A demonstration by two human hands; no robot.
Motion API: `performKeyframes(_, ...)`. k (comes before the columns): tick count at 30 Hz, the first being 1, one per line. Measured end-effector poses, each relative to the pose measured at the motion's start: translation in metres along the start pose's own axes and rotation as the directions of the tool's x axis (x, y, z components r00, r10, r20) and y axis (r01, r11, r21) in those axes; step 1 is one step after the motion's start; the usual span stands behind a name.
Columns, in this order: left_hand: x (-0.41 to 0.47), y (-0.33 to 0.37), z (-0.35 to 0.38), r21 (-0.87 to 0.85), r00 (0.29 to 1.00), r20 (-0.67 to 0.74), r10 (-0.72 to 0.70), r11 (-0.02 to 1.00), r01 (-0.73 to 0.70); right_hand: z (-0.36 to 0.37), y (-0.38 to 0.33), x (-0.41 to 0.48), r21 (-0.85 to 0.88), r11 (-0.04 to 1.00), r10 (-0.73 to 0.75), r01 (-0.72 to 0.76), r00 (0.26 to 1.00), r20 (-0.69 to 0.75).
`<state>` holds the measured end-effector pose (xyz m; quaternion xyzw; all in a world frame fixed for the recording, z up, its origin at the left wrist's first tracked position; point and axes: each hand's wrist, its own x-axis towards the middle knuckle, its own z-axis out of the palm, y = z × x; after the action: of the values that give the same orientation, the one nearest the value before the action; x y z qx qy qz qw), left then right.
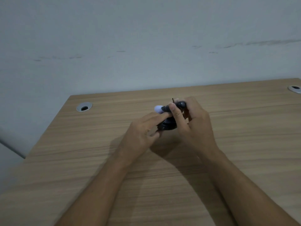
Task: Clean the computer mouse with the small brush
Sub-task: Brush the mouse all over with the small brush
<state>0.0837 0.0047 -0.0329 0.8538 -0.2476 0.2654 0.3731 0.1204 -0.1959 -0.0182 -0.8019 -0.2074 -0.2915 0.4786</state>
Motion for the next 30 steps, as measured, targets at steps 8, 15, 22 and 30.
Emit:
performKeyframes(8, 0.004, -0.003, -0.002, 0.048, 0.999, -0.017, 0.038, 0.998, -0.038, -0.018, 0.001, 0.007, -0.076, 0.996, 0.028, -0.037, 0.992, -0.123)
performKeyframes(15, -0.001, -0.012, -0.005, 0.075, 0.998, -0.057, -0.013, 0.997, 0.018, -0.011, -0.004, 0.002, -0.010, 0.999, 0.050, -0.050, 0.999, -0.008)
performKeyframes(22, -0.004, -0.007, 0.003, -0.149, 0.964, -0.057, -0.261, 0.957, 0.250, -0.014, 0.002, 0.002, 0.011, 0.994, 0.108, -0.107, 0.994, -0.030)
performKeyframes(30, 0.002, 0.005, 0.005, -0.686, 0.694, 0.070, -0.717, 0.470, 0.555, -0.015, 0.008, 0.004, 0.030, 0.982, 0.189, -0.187, 0.975, -0.114)
